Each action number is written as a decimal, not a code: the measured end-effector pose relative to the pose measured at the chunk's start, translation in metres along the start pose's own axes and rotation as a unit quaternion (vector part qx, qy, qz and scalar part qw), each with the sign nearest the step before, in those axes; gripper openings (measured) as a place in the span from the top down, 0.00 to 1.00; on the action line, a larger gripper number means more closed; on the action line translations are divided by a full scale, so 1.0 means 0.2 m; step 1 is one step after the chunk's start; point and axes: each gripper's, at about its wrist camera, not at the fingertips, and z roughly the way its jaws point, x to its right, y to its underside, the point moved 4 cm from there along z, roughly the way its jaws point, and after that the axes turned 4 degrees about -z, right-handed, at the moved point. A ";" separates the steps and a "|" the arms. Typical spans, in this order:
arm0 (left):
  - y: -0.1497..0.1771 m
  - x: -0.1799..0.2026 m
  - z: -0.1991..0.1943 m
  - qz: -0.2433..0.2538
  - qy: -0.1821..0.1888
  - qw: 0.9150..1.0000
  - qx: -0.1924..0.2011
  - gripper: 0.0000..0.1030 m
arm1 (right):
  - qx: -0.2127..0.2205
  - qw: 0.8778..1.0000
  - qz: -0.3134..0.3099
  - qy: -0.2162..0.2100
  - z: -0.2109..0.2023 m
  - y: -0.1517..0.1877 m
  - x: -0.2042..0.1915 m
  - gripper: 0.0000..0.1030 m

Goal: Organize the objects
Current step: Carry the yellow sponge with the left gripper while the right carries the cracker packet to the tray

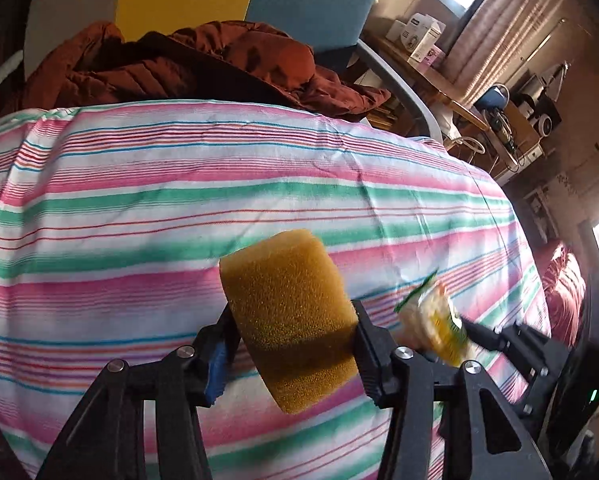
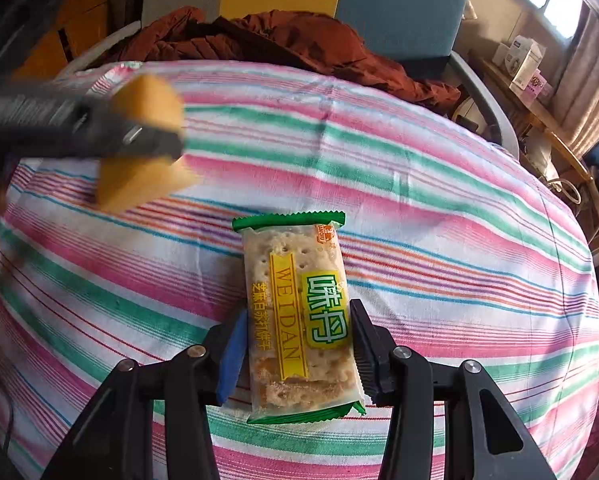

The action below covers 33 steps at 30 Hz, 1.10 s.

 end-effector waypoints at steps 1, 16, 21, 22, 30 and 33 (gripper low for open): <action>0.04 -0.01 -0.04 0.009 -0.009 1.000 0.007 0.49 | 0.008 1.000 0.003 -0.002 -0.02 -0.01 0.00 0.53; 0.48 -0.06 -0.50 0.100 -0.065 0.989 0.084 0.48 | -0.004 0.998 -0.031 -0.051 0.03 0.01 -0.16 0.53; 0.52 -0.09 -0.57 0.102 -0.065 0.989 0.090 0.48 | -0.008 0.998 -0.029 -0.048 0.03 0.02 -0.18 0.53; 0.53 -0.09 -0.58 0.103 -0.066 0.988 0.093 0.48 | -0.009 0.998 -0.028 -0.047 0.03 0.02 -0.18 0.53; 0.55 -0.12 -0.69 0.098 -0.060 0.987 0.110 0.48 | -0.030 0.998 -0.034 -0.044 0.01 0.01 -0.28 0.53; 0.57 -0.12 -0.72 0.097 -0.055 0.987 0.112 0.48 | -0.038 0.997 -0.030 -0.053 0.00 0.00 -0.34 0.53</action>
